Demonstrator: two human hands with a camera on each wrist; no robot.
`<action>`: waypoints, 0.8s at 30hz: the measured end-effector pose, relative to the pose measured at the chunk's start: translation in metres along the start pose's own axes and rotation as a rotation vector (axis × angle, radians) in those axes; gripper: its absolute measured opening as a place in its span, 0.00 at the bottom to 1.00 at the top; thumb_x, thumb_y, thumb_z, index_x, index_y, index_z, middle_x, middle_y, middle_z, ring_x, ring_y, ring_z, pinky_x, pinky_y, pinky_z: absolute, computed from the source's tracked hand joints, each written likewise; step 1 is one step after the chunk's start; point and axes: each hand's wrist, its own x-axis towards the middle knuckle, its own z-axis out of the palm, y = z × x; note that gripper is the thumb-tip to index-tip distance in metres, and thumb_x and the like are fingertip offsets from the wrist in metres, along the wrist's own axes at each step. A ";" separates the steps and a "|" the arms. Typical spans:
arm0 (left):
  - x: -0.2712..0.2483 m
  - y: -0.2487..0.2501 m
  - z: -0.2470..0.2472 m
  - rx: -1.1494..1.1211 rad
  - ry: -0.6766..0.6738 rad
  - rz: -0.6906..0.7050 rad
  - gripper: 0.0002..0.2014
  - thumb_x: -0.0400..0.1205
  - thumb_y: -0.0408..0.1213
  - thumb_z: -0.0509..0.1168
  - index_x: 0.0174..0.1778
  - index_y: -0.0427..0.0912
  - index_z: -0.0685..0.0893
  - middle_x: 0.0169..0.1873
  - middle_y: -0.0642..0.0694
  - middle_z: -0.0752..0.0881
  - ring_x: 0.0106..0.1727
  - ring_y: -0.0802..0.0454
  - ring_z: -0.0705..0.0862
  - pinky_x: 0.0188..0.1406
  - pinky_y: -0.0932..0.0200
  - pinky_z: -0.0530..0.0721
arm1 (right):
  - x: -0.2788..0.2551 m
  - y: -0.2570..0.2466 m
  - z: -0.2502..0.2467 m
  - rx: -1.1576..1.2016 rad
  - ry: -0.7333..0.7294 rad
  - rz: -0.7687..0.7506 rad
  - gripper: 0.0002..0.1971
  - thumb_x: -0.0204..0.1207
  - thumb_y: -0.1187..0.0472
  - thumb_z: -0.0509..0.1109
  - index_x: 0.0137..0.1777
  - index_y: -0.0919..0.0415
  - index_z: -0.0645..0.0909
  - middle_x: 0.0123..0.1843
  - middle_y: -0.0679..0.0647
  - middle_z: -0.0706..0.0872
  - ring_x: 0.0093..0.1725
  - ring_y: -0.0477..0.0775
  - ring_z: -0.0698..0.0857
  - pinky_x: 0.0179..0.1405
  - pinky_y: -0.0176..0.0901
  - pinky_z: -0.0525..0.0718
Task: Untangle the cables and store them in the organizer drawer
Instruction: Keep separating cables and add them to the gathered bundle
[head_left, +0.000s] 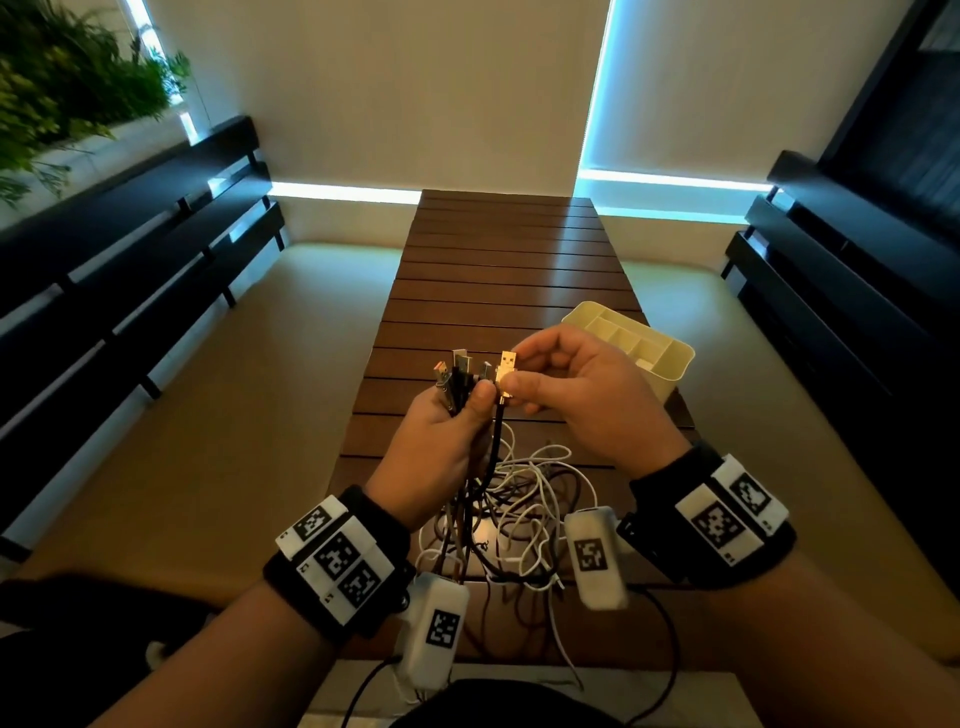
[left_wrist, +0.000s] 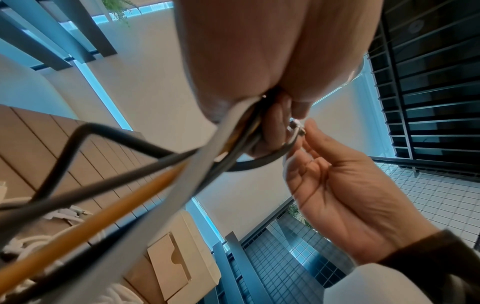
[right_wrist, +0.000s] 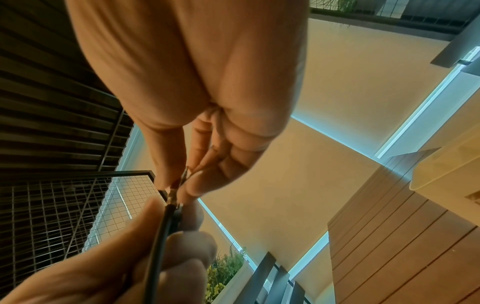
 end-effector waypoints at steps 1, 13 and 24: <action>0.001 0.000 0.000 0.017 0.003 0.008 0.15 0.87 0.46 0.57 0.39 0.50 0.85 0.21 0.52 0.66 0.20 0.59 0.64 0.20 0.66 0.67 | 0.000 0.002 0.000 -0.005 0.003 -0.006 0.15 0.67 0.55 0.80 0.52 0.57 0.84 0.45 0.56 0.91 0.43 0.56 0.91 0.39 0.42 0.86; 0.010 -0.001 0.000 0.252 -0.060 0.100 0.11 0.85 0.46 0.57 0.50 0.45 0.81 0.19 0.57 0.74 0.20 0.63 0.69 0.23 0.70 0.69 | 0.006 0.010 -0.001 0.036 0.015 0.014 0.06 0.72 0.62 0.79 0.46 0.52 0.86 0.38 0.53 0.91 0.38 0.55 0.90 0.42 0.50 0.89; 0.020 -0.007 -0.001 0.414 0.018 0.148 0.21 0.86 0.52 0.57 0.61 0.39 0.85 0.52 0.40 0.89 0.55 0.43 0.87 0.58 0.45 0.85 | 0.016 0.012 -0.003 -0.003 -0.017 -0.007 0.06 0.75 0.66 0.77 0.46 0.53 0.86 0.34 0.47 0.89 0.33 0.45 0.87 0.29 0.34 0.79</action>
